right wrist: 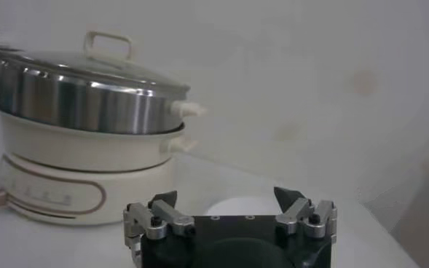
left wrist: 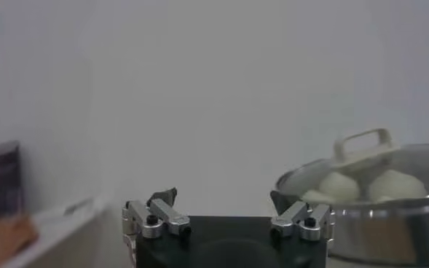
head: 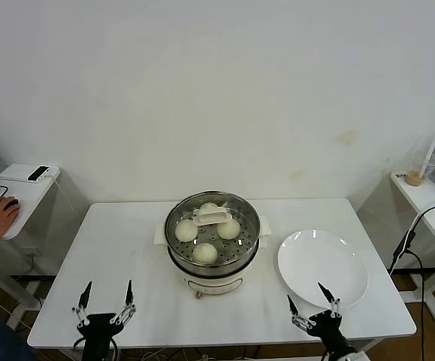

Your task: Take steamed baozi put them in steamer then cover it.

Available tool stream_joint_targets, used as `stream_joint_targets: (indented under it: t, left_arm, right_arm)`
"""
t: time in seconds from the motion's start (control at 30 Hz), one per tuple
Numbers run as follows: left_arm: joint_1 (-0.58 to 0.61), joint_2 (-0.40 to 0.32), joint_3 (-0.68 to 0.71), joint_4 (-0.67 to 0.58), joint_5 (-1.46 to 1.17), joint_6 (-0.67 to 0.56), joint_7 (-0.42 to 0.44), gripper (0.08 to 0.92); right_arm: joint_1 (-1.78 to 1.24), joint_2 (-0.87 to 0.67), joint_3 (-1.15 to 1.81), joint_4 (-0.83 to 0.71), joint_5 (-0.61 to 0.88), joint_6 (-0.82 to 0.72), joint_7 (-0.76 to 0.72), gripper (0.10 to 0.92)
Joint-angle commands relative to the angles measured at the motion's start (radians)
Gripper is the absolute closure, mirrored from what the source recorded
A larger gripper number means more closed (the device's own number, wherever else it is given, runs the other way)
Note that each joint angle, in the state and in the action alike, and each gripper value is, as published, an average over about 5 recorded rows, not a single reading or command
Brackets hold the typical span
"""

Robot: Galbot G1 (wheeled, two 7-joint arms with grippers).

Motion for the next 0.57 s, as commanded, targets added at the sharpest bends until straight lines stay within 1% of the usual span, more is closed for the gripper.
stream_joint_targets:
  t: [0.03, 0.3, 0.47, 0.57]
  left_arm:
    - [0.096, -0.031, -0.038, 0.032, -0.137, -0.068, 0.014, 0.177]
    - [0.115, -0.05, -0.01, 0.032, -0.116, -0.074, 0.016, 0.177]
    - [0.113, -0.055, -0.003, 0.026, -0.119, -0.081, 0.006, 0.177]
    - [0.113, -0.056, -0.001, 0.025, -0.114, -0.078, 0.009, 0.177]
  right_arm:
    - [-0.026, -0.045, -0.051, 0.032, 0.076, -0.033, -0.014, 0.203]
    - [-0.044, -0.052, -0.087, 0.041, 0.088, -0.043, -0.002, 0.203]
    - [-0.051, -0.046, -0.108, 0.06, 0.051, -0.074, 0.009, 0.203]
    - [-0.047, -0.042, -0.113, 0.063, 0.057, -0.09, 0.022, 0.203]
